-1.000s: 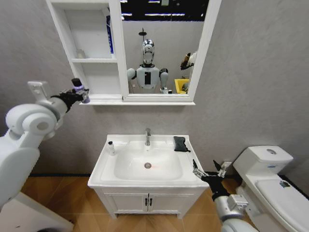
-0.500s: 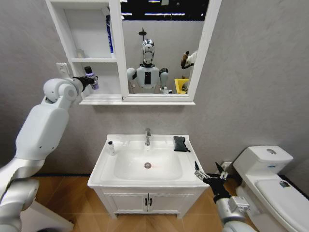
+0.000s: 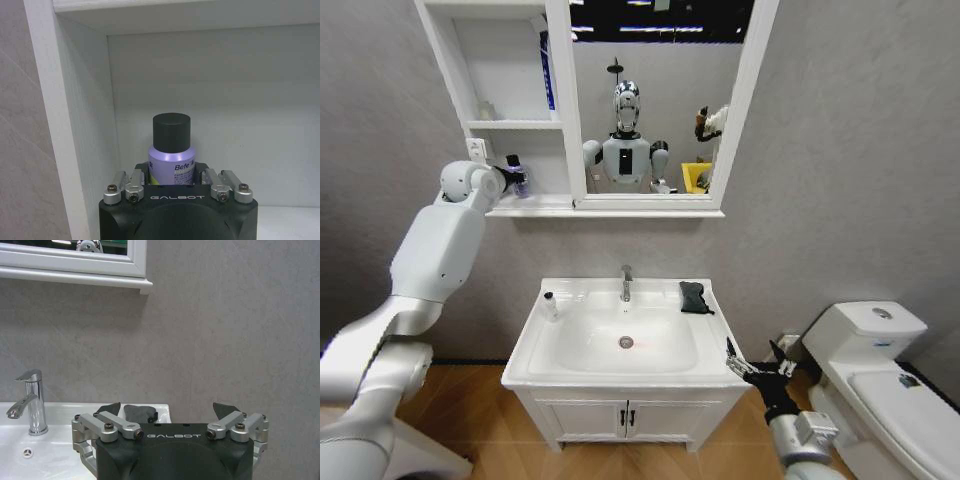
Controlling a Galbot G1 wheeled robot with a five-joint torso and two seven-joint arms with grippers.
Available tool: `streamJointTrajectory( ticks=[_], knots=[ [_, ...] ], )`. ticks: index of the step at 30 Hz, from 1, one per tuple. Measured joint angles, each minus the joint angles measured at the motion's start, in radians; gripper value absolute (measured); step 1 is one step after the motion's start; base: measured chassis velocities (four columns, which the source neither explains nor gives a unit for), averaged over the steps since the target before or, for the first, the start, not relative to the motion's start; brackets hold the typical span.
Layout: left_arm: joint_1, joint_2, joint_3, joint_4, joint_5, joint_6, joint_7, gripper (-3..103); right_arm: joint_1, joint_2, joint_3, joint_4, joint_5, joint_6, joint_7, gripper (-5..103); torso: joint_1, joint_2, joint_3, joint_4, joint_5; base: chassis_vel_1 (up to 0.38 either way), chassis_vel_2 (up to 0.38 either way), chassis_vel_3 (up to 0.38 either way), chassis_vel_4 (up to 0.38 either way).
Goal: Move facial cleanser and shampoo from washbasin to cabinet, then wipe washbasin with towel.
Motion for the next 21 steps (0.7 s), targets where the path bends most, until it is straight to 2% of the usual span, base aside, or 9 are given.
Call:
streamJointTrajectory(
  ticks=[5, 8, 9, 13, 14, 16, 17, 20, 21],
  knots=[
    [0.003, -0.002, -0.002, 0.000, 0.001, 0.000, -0.003, 57, 0.006, -0.001, 0.002, 0.000, 0.001, 0.000, 0.000, 100, 0.000, 0.000, 0.000, 0.0000, 0.0000, 0.000, 0.000, 0.000, 0.000],
    [0.002, -0.003, -0.007, -0.003, 0.001, -0.001, -0.012, 73, 0.008, -0.002, 0.002, 0.000, 0.001, 0.000, 0.000, 100, 0.000, 0.000, 0.000, -0.0001, 0.0001, 0.000, 0.000, 0.000, 0.000],
    [0.002, -0.003, -0.007, -0.003, 0.001, -0.001, -0.012, 73, 0.008, -0.002, 0.002, 0.000, 0.001, 0.000, 0.000, 100, 0.000, 0.000, 0.000, -0.0001, 0.0001, 0.000, 0.000, 0.000, 0.000],
    [0.032, 0.029, -0.024, -0.074, -0.012, -0.001, -0.036, 89, 0.008, -0.002, 0.002, -0.003, 0.002, 0.001, 0.001, 100, 0.000, 0.000, 0.000, -0.0004, 0.0002, 0.000, 0.000, 0.000, 0.000],
    [0.032, 0.029, -0.024, -0.074, -0.012, -0.001, -0.036, 89, 0.008, -0.002, 0.002, -0.003, 0.002, 0.001, 0.001, 100, 0.000, 0.000, 0.000, -0.0004, 0.0002, 0.000, 0.000, 0.000, 0.000],
    [0.117, 0.103, -0.048, -0.255, -0.073, 0.000, -0.102, 99, 0.011, -0.004, 0.001, -0.006, 0.002, 0.001, 0.001, 100, 0.000, 0.000, 0.000, -0.0001, 0.0002, 0.000, 0.000, 0.000, 0.000],
    [0.117, 0.103, -0.048, -0.255, -0.073, 0.000, -0.102, 99, 0.011, -0.004, 0.001, -0.006, 0.002, 0.001, 0.001, 100, 0.000, 0.000, 0.000, -0.0001, 0.0002, 0.000, 0.000, 0.000, 0.000],
    [0.297, 0.213, -0.131, -0.495, -0.178, 0.001, -0.179, 100, 0.021, -0.001, -0.010, -0.011, 0.000, 0.000, 0.000, 100, 0.000, 0.000, 0.000, 0.0002, -0.0006, 0.000, 0.000, 0.000, 0.000],
    [0.297, 0.213, -0.131, -0.495, -0.178, 0.001, -0.179, 100, 0.021, -0.001, -0.010, -0.011, 0.000, 0.000, 0.000, 100, 0.000, 0.000, 0.000, 0.0002, -0.0006, 0.000, 0.000, 0.000, 0.000]
  ],
)
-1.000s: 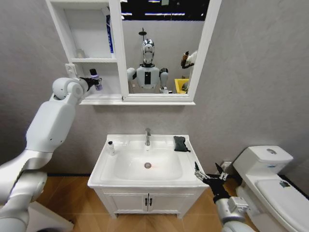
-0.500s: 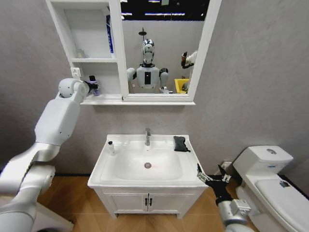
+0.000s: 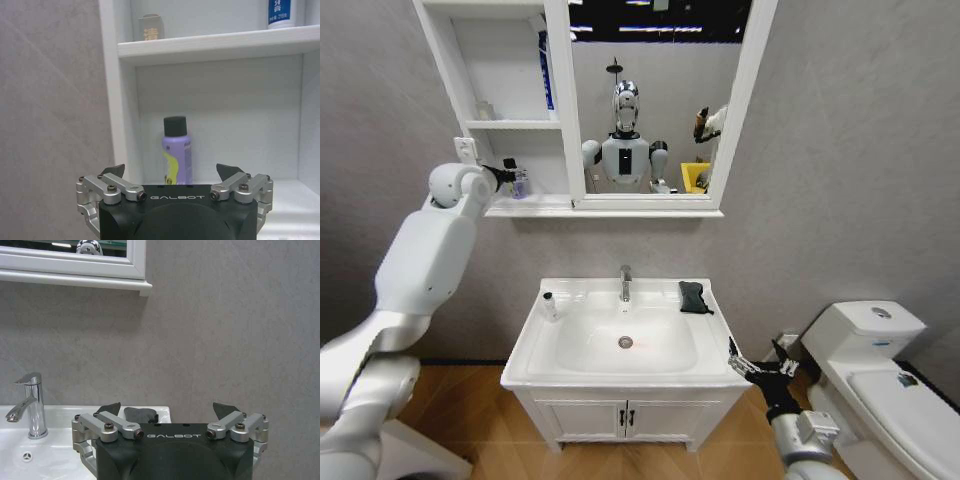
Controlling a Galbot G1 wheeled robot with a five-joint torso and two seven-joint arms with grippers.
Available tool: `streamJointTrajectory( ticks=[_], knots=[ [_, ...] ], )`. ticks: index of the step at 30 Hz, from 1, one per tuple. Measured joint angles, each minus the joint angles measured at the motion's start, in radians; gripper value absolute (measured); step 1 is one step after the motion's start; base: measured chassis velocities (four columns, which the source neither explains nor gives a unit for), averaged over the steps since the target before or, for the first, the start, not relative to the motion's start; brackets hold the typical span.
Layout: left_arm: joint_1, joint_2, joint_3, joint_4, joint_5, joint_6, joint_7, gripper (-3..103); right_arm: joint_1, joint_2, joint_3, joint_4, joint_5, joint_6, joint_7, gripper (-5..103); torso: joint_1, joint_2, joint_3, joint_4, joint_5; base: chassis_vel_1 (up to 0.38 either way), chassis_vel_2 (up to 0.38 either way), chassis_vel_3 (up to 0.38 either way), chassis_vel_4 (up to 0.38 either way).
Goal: Move facial cleanser and shampoo from washbasin to cabinet, then wipe washbasin with towel.
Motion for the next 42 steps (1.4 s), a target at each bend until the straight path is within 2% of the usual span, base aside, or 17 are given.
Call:
streamJointTrajectory(
  ticks=[3, 4, 8, 10, 11, 13, 14, 16, 17, 19, 20, 22, 23, 25, 26, 28, 42],
  knots=[
    [0.176, 0.080, -0.111, -0.206, -0.058, -0.002, -0.018, 100, 0.011, -0.001, -0.016, -0.006, -0.010, -0.004, -0.001, 100, 0.000, 0.000, 0.000, 0.0008, 0.0005, 0.000, 0.000, 0.000, 0.000],
    [0.176, 0.080, -0.111, -0.206, -0.058, -0.002, -0.018, 100, 0.011, -0.001, -0.016, -0.006, -0.010, -0.004, -0.001, 100, 0.000, 0.000, 0.000, 0.0008, 0.0005, 0.000, 0.000, 0.000, 0.000],
    [0.404, 0.119, -0.210, -0.391, -0.076, -0.023, -0.052, 100, 0.017, 0.001, -0.030, -0.008, -0.019, -0.012, -0.002, 100, 0.000, 0.000, 0.000, -0.0002, 0.0009, 0.000, 0.000, 0.000, 0.000],
    [0.555, 0.095, -0.248, -0.464, -0.062, -0.041, -0.084, 100, 0.017, 0.001, -0.034, -0.008, -0.022, -0.014, -0.002, 100, 0.000, 0.000, 0.000, -0.0002, 0.0008, 0.000, 0.000, 0.000, 0.000],
    [0.555, 0.095, -0.248, -0.464, -0.062, -0.041, -0.084, 100, 0.017, 0.001, -0.034, -0.008, -0.022, -0.014, -0.002, 100, 0.000, 0.000, 0.000, -0.0002, 0.0008, 0.000, 0.000, 0.000, 0.000],
    [0.726, 0.000, -0.255, -0.497, 0.058, -0.082, -0.091, 100, 0.012, 0.001, -0.032, -0.006, -0.023, -0.014, -0.002, 100, 0.000, 0.000, 0.000, -0.0004, 0.0003, 0.000, 0.000, 0.000, 0.000],
    [0.726, 0.000, -0.255, -0.497, 0.058, -0.082, -0.091, 100, 0.012, 0.001, -0.032, -0.006, -0.023, -0.014, -0.002, 100, 0.000, 0.000, 0.000, -0.0004, 0.0003, 0.000, 0.000, 0.000, 0.000],
    [0.831, -0.074, -0.245, -0.475, 0.206, -0.135, -0.038, 100, 0.003, 0.000, -0.024, 0.000, -0.020, -0.012, -0.002, 100, 0.000, 0.000, 0.000, -0.0005, 0.0007, 0.000, 0.000, 0.000, 0.000],
    [0.831, -0.074, -0.245, -0.475, 0.206, -0.135, -0.038, 100, 0.003, 0.000, -0.024, 0.000, -0.020, -0.012, -0.002, 100, 0.000, 0.000, 0.000, -0.0005, 0.0007, 0.000, 0.000, 0.000, 0.000],
    [0.922, -0.153, -0.242, -0.426, 0.390, -0.231, 0.055, 100, -0.007, -0.001, -0.011, 0.004, -0.014, -0.005, -0.002, 100, 0.000, 0.000, 0.000, -0.0005, 0.0008, 0.000, 0.000, 0.000, 0.000],
    [0.922, -0.153, -0.242, -0.426, 0.390, -0.231, 0.055, 100, -0.007, -0.001, -0.011, 0.004, -0.014, -0.005, -0.002, 100, 0.000, 0.000, 0.000, -0.0005, 0.0008, 0.000, 0.000, 0.000, 0.000],
    [0.997, -0.228, -0.236, -0.372, 0.520, -0.348, 0.145, 100, -0.014, -0.001, -0.005, 0.004, -0.012, 0.001, -0.002, 100, 0.000, 0.000, 0.000, 0.0000, 0.0006, 0.000, 0.000, 0.000, 0.000],
    [0.997, -0.228, -0.236, -0.372, 0.520, -0.348, 0.145, 100, -0.014, -0.001, -0.005, 0.004, -0.012, 0.001, -0.002, 100, 0.000, 0.000, 0.000, 0.0000, 0.0006, 0.000, 0.000, 0.000, 0.000],
    [1.036, -0.288, -0.226, -0.312, 0.615, -0.431, 0.211, 100, -0.014, -0.001, -0.007, 0.004, -0.012, 0.002, -0.002, 100, 0.000, 0.000, 0.000, -0.0001, 0.0009, 0.000, 0.000, 0.000, 0.000],
    [1.036, -0.288, -0.226, -0.312, 0.615, -0.431, 0.211, 100, -0.014, -0.001, -0.007, 0.004, -0.012, 0.002, -0.002, 100, 0.000, 0.000, 0.000, -0.0001, 0.0009, 0.000, 0.000, 0.000, 0.000],
    [1.033, -0.332, -0.217, -0.219, 0.696, -0.505, 0.249, 100, -0.006, -0.001, -0.011, 0.003, -0.013, 0.002, -0.002, 100, 0.000, 0.000, 0.000, -0.0002, 0.0011, 0.000, 0.000, 0.000, 0.000],
    [0.906, -0.492, -0.196, 0.096, 0.782, -0.560, 0.236, 100, -0.006, -0.006, 0.004, -0.001, -0.009, -0.001, -0.003, 100, 0.000, 0.000, 0.000, -0.0002, 0.0009, 0.000, 0.000, 0.000, 0.000]
  ],
)
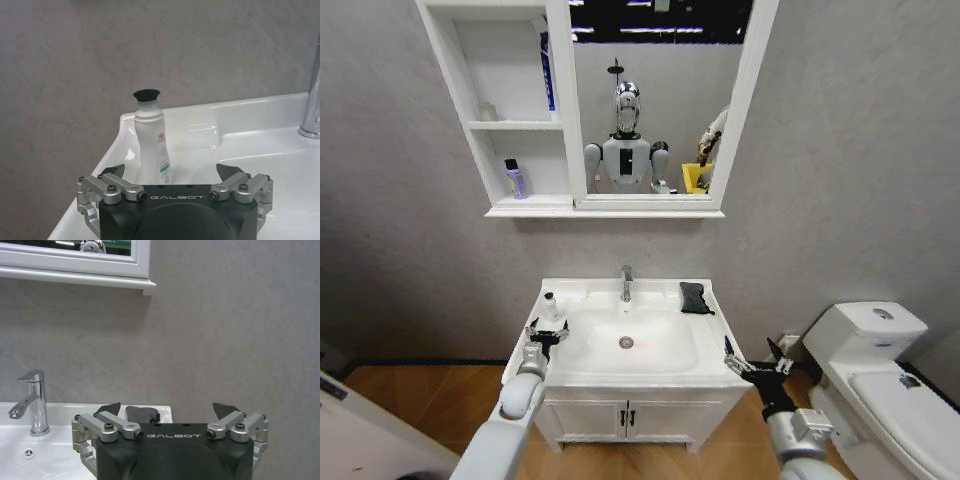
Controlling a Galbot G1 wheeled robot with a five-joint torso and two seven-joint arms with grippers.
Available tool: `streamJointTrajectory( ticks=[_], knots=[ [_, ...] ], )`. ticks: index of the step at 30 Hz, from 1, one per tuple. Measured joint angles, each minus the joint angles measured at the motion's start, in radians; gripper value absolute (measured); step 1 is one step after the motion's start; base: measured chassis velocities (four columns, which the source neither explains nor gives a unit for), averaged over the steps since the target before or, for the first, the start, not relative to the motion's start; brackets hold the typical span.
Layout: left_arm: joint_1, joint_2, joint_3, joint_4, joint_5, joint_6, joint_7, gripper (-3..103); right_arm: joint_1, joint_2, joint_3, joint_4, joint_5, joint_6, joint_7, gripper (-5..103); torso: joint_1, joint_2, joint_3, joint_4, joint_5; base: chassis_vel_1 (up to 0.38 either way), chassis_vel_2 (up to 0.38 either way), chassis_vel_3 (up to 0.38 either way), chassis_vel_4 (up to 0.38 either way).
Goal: Move facial cleanser and shampoo from washbasin to cabinet, then wipe washbasin with towel.
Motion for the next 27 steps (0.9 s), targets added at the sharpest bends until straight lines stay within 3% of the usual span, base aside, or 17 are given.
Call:
streamJointTrajectory(
  ticks=[20, 27],
  knots=[
    [-0.187, -0.058, -0.004, 0.182, -0.006, -0.006, -0.024, 101, -0.018, 0.002, 0.019, -0.022, 0.007, 0.026, -0.001, 100, 0.000, 0.000, 0.000, 0.0000, -0.0002, 0.000, 0.000, 0.000, 0.000],
    [-0.215, -0.067, -0.013, 0.227, -0.011, -0.005, -0.052, 77, -0.022, 0.003, 0.019, -0.023, 0.010, 0.026, -0.001, 100, 0.000, 0.000, 0.000, 0.0000, -0.0002, 0.000, 0.000, 0.000, 0.000]
  ],
)
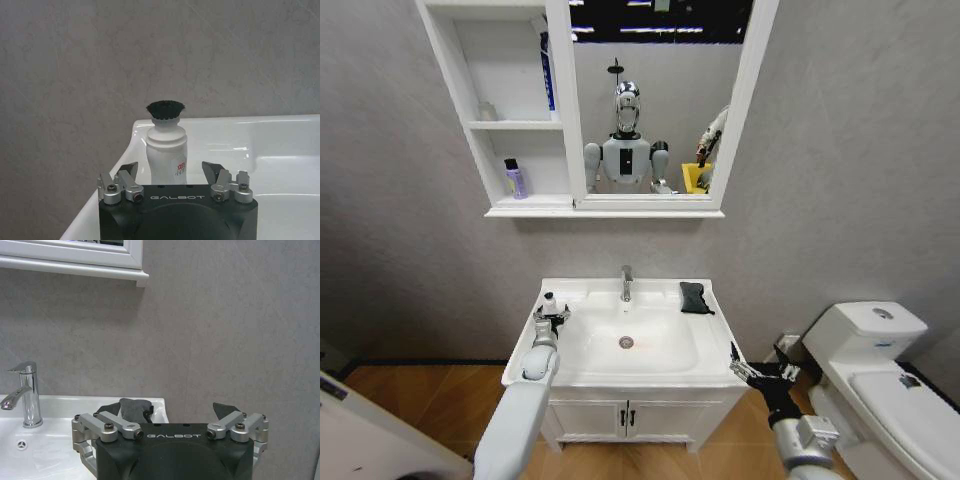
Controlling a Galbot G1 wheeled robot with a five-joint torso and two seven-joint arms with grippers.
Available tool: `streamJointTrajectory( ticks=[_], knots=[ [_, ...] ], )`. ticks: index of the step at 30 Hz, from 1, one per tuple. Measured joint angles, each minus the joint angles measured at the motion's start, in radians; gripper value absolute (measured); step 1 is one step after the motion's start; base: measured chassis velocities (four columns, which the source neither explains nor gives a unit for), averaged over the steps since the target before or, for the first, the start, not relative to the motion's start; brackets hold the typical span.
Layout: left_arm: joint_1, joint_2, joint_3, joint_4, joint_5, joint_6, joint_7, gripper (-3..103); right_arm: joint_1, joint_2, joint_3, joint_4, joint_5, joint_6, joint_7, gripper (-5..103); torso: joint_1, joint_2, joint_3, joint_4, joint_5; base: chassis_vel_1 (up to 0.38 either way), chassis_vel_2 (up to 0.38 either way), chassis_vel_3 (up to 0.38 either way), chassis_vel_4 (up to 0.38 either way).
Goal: Move facial cleanser and shampoo from washbasin to cabinet, then wipe washbasin with towel.
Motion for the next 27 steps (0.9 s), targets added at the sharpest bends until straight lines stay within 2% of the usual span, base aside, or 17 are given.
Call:
streamJointTrajectory(
  ticks=[3, 4, 6, 7, 9, 14, 16, 17, 18, 19, 20, 21, 23, 24, 25, 26, 27],
  knots=[
    [-0.002, 0.006, -0.002, -0.010, -0.010, 0.002, -0.005, 61, -0.001, 0.000, 0.001, -0.003, 0.000, 0.003, 0.001, 100, 0.000, 0.000, 0.000, 0.0000, -0.0001, 0.000, 0.000, 0.000, 0.000],
    [-0.002, 0.006, -0.002, -0.010, -0.010, 0.002, -0.005, 61, -0.001, 0.000, 0.001, -0.003, 0.000, 0.003, 0.001, 100, 0.000, 0.000, 0.000, 0.0000, -0.0001, 0.000, 0.000, 0.000, 0.000],
    [0.002, 0.014, -0.002, -0.022, -0.014, 0.002, -0.006, 50, 0.000, 0.000, 0.001, -0.004, 0.000, 0.005, 0.002, 100, 0.000, 0.000, 0.000, 0.0000, 0.0001, 0.000, 0.000, 0.000, 0.000],
    [0.002, 0.014, -0.002, -0.022, -0.014, 0.002, -0.006, 50, 0.000, 0.000, 0.001, -0.004, 0.000, 0.005, 0.002, 100, 0.000, 0.000, 0.000, 0.0000, 0.0001, 0.000, 0.000, 0.000, 0.000],
    [0.018, 0.028, 0.000, -0.059, -0.029, 0.010, -0.021, 40, 0.005, 0.004, -0.001, -0.005, 0.000, 0.005, 0.002, 100, 0.000, 0.000, 0.000, 0.0000, -0.0003, 0.000, 0.000, 0.000, 0.000],
    [0.058, 0.077, 0.006, -0.153, -0.058, 0.037, -0.033, 36, 0.018, 0.004, -0.005, -0.009, 0.000, 0.005, 0.003, 100, 0.000, 0.000, 0.000, 0.0000, -0.0001, 0.000, 0.000, 0.000, 0.000],
    [0.085, 0.118, 0.010, -0.234, -0.073, 0.062, -0.050, 36, 0.026, 0.004, -0.009, -0.010, 0.000, 0.003, 0.003, 100, 0.000, 0.000, 0.000, 0.0002, -0.0005, 0.000, 0.000, 0.000, 0.000],
    [0.097, 0.156, 0.016, -0.313, -0.113, 0.097, -0.070, 36, 0.030, 0.003, -0.012, -0.011, 0.000, 0.001, 0.003, 100, 0.000, 0.000, 0.000, 0.0003, -0.0004, 0.000, 0.000, 0.000, 0.000],
    [0.097, 0.156, 0.016, -0.313, -0.113, 0.097, -0.070, 36, 0.030, 0.003, -0.012, -0.011, 0.000, 0.001, 0.003, 100, 0.000, 0.000, 0.000, 0.0003, -0.0004, 0.000, 0.000, 0.000, 0.000],
    [0.098, 0.193, 0.023, -0.400, -0.169, 0.143, -0.101, 36, 0.032, 0.002, -0.014, -0.013, 0.000, 0.000, 0.003, 100, 0.000, 0.000, 0.000, 0.0004, -0.0005, 0.000, 0.000, 0.000, 0.000],
    [0.098, 0.193, 0.023, -0.400, -0.169, 0.143, -0.101, 36, 0.032, 0.002, -0.014, -0.013, 0.000, 0.000, 0.003, 100, 0.000, 0.000, 0.000, 0.0004, -0.0005, 0.000, 0.000, 0.000, 0.000],
    [0.081, 0.243, 0.035, -0.518, -0.258, 0.220, -0.150, 36, 0.034, 0.001, -0.018, -0.017, -0.003, 0.000, 0.003, 100, 0.000, 0.000, 0.000, 0.0003, 0.0002, 0.000, 0.000, 0.000, 0.000],
    [0.036, 0.315, 0.050, -0.660, -0.411, 0.347, -0.255, 36, 0.033, 0.003, -0.025, -0.021, -0.008, 0.001, 0.003, 100, 0.000, 0.000, 0.000, -0.0005, 0.0002, 0.000, 0.000, 0.000, 0.000],
    [0.036, 0.315, 0.050, -0.660, -0.411, 0.347, -0.255, 36, 0.033, 0.003, -0.025, -0.021, -0.008, 0.001, 0.003, 100, 0.000, 0.000, 0.000, -0.0005, 0.0002, 0.000, 0.000, 0.000, 0.000],
    [0.008, 0.357, 0.054, -0.725, -0.509, 0.412, -0.309, 36, 0.032, 0.005, -0.027, -0.021, -0.009, 0.002, 0.003, 100, 0.000, 0.000, 0.000, -0.0003, -0.0001, 0.000, 0.000, 0.000, 0.000],
    [0.008, 0.357, 0.054, -0.725, -0.509, 0.412, -0.309, 36, 0.032, 0.005, -0.027, -0.021, -0.009, 0.002, 0.003, 100, 0.000, 0.000, 0.000, -0.0003, -0.0001, 0.000, 0.000, 0.000, 0.000],
    [-0.030, 0.413, 0.058, -0.781, -0.623, 0.465, -0.363, 36, 0.030, 0.006, -0.027, -0.021, -0.009, 0.002, 0.002, 100, 0.000, 0.000, 0.000, -0.0003, -0.0002, 0.000, 0.000, 0.000, 0.000]
  ],
)
